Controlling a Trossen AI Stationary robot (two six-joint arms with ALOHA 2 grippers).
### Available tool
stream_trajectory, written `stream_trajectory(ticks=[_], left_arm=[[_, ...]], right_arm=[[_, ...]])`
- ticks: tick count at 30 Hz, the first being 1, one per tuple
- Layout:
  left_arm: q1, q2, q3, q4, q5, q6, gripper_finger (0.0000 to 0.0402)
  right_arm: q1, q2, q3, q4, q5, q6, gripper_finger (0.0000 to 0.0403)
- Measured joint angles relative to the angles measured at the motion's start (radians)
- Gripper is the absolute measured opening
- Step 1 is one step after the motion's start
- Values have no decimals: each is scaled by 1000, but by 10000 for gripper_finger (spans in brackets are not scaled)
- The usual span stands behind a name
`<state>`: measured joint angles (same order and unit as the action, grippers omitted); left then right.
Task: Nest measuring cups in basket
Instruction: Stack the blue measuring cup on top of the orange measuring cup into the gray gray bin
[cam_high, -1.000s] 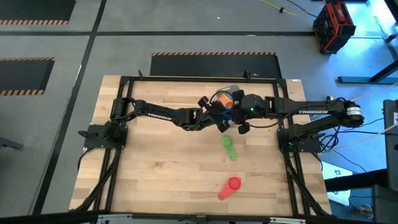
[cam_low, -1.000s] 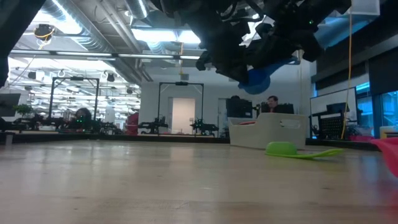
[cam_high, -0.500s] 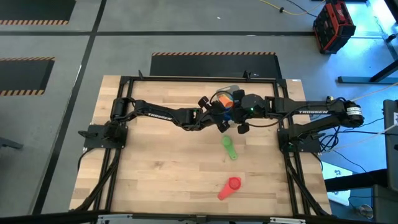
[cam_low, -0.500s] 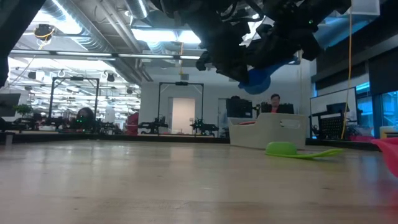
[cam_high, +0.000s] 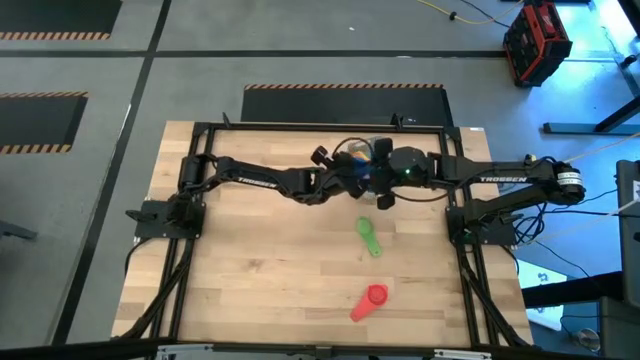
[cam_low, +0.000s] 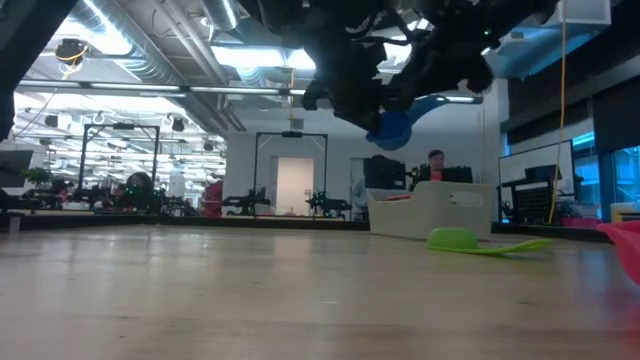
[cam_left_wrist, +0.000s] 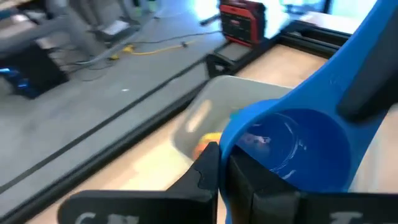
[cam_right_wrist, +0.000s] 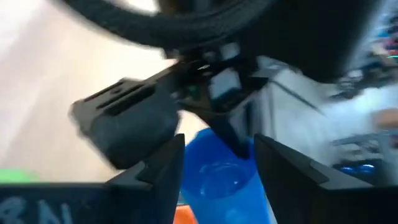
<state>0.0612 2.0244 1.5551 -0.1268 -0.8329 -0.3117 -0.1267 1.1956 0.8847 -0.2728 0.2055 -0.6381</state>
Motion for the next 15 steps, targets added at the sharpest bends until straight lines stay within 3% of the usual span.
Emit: stream_trajectory(ticks=[4,9,15], left_arm=[[28,-1,1,7,-89,-24,4],[69,-1,1,21,-176,-28,4],[103,-1,1,70,-161,-26,5]], right_arm=[[1,1,0,85,156,14,193],[1,-4,1,75,372,199,197],[2,-50,1,-20,384,348,189]])
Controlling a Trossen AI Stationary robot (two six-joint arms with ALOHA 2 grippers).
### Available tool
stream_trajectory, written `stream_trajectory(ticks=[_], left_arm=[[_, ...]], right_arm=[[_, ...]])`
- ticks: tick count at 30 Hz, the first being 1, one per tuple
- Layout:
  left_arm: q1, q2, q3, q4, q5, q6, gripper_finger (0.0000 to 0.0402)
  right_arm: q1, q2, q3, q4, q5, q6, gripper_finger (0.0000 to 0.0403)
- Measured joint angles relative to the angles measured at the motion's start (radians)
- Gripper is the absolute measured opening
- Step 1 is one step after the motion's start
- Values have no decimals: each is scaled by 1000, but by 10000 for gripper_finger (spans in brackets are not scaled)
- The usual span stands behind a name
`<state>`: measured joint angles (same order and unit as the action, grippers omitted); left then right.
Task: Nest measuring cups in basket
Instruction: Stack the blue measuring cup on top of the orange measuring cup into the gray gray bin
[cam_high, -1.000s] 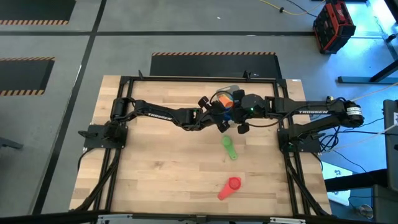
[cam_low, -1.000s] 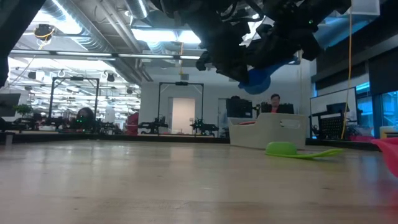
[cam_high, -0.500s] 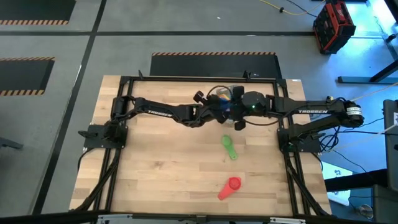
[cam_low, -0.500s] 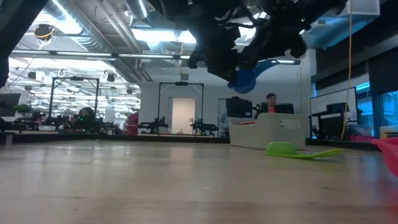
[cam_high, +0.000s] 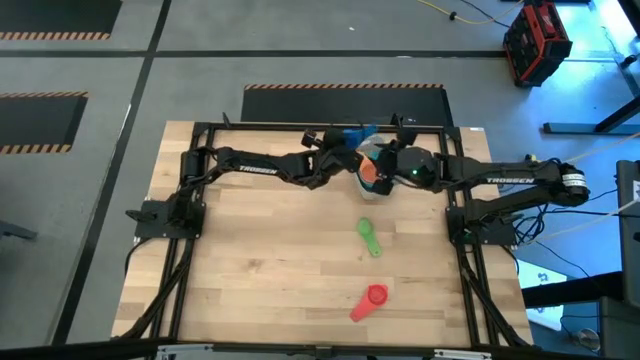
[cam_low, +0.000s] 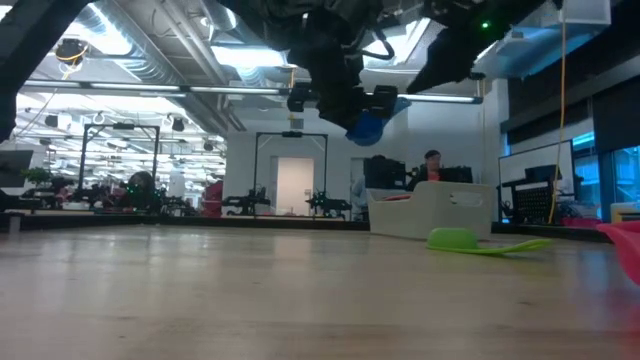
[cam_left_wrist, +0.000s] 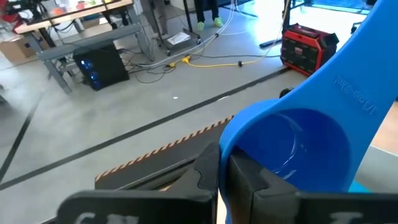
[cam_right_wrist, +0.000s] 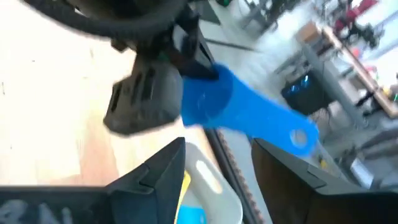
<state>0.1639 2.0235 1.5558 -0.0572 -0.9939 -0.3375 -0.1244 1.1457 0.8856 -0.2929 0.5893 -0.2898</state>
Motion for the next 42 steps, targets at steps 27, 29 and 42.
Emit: stream_trajectory(ticks=[27,29,42], left_arm=[[-45,-8,0,256,238,10,3],[-47,-8,0,258,237,10,3],[-84,-8,-2,355,234,86,3]], right_arm=[[-49,-269,-435,599,-119,342,175],[-48,-270,-435,625,-120,342,175],[-48,-258,-434,658,-117,338,174]])
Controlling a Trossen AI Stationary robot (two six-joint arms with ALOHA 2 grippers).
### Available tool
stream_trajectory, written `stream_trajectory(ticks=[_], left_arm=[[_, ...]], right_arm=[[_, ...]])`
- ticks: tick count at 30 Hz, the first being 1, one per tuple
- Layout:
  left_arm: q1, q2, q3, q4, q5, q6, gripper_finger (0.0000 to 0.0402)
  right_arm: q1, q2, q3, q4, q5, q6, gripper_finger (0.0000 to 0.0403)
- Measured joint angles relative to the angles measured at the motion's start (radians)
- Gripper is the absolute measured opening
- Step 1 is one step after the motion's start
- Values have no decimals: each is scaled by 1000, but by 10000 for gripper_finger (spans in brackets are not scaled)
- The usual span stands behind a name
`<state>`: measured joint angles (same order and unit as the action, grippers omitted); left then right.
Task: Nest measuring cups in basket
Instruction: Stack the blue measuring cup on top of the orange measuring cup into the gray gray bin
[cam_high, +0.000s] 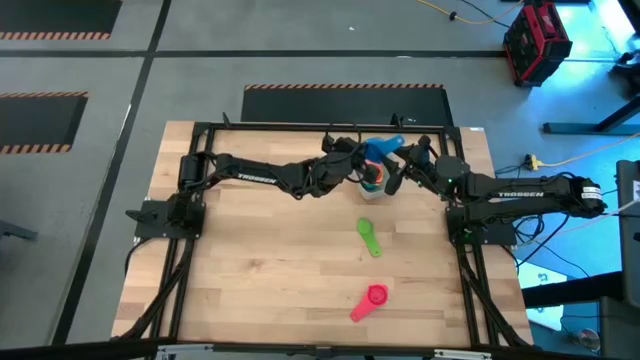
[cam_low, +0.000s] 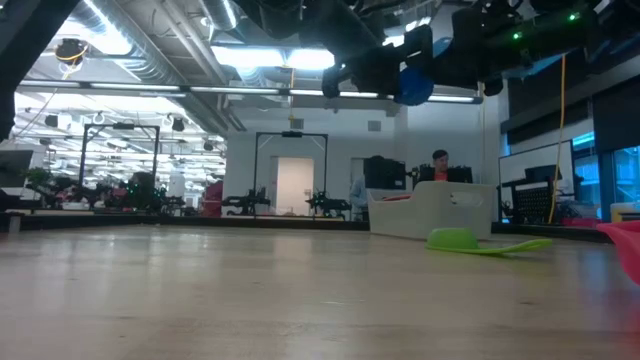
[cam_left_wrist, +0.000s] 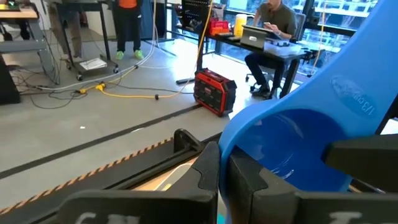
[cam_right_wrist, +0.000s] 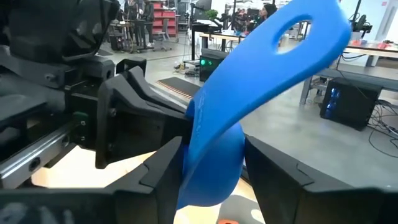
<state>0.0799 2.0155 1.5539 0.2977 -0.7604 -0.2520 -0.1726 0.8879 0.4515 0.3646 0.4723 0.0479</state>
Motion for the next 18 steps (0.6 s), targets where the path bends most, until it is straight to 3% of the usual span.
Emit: stream_trajectory(ticks=[18], left_arm=[[-21,0,0,9,-5,0,3]], right_arm=[[1,1,1,6,29,5,153]])
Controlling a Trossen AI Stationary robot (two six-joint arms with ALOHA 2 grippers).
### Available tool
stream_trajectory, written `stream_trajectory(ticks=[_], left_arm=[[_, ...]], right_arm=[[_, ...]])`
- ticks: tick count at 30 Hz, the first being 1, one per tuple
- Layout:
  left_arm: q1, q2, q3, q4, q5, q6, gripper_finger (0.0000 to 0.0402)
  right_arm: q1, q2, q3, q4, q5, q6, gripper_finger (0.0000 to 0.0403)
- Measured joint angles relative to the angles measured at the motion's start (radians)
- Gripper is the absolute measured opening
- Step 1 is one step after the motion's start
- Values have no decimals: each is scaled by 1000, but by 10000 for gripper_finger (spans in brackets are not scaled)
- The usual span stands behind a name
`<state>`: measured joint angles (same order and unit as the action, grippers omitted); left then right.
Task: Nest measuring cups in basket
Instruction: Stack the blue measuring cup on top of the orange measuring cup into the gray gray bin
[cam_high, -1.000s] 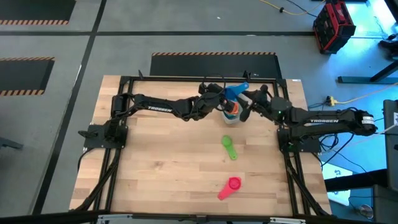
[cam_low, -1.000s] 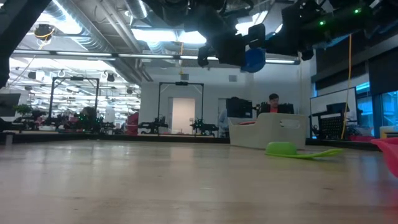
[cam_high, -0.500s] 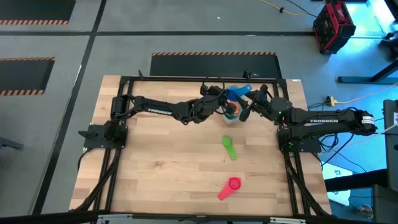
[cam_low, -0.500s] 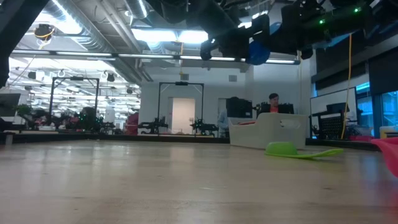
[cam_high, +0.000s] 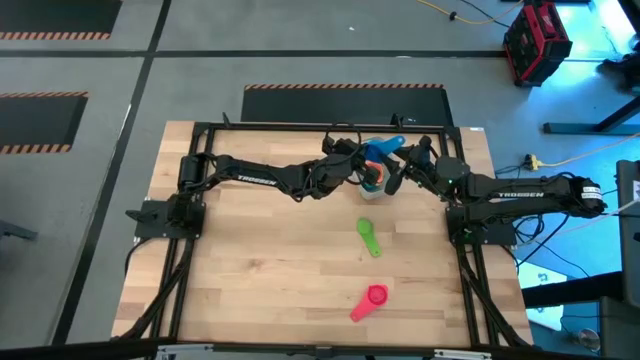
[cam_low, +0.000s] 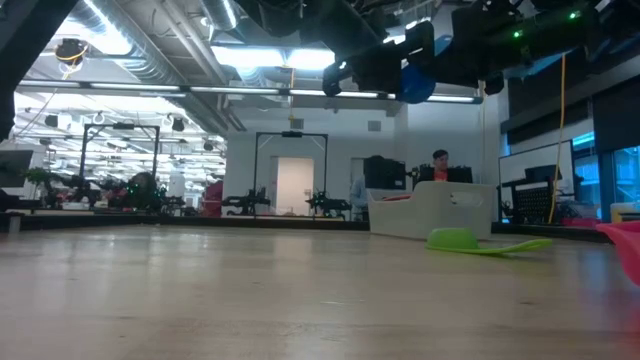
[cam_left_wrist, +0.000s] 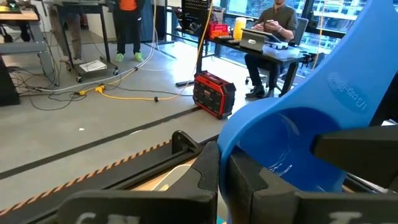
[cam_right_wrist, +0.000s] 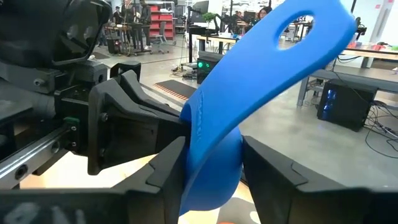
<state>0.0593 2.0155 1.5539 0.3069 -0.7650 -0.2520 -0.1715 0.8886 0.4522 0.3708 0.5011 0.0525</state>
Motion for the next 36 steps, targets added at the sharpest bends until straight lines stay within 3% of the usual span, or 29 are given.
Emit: stream_trajectory(ticks=[18,36], left_arm=[[2,0,1,-12,-12,3,23],[1,-3,5,-47,-51,23,4]], right_arm=[[-2,1,0,8,4,-8,150],[-2,-39,3,23,-55,-36,152]])
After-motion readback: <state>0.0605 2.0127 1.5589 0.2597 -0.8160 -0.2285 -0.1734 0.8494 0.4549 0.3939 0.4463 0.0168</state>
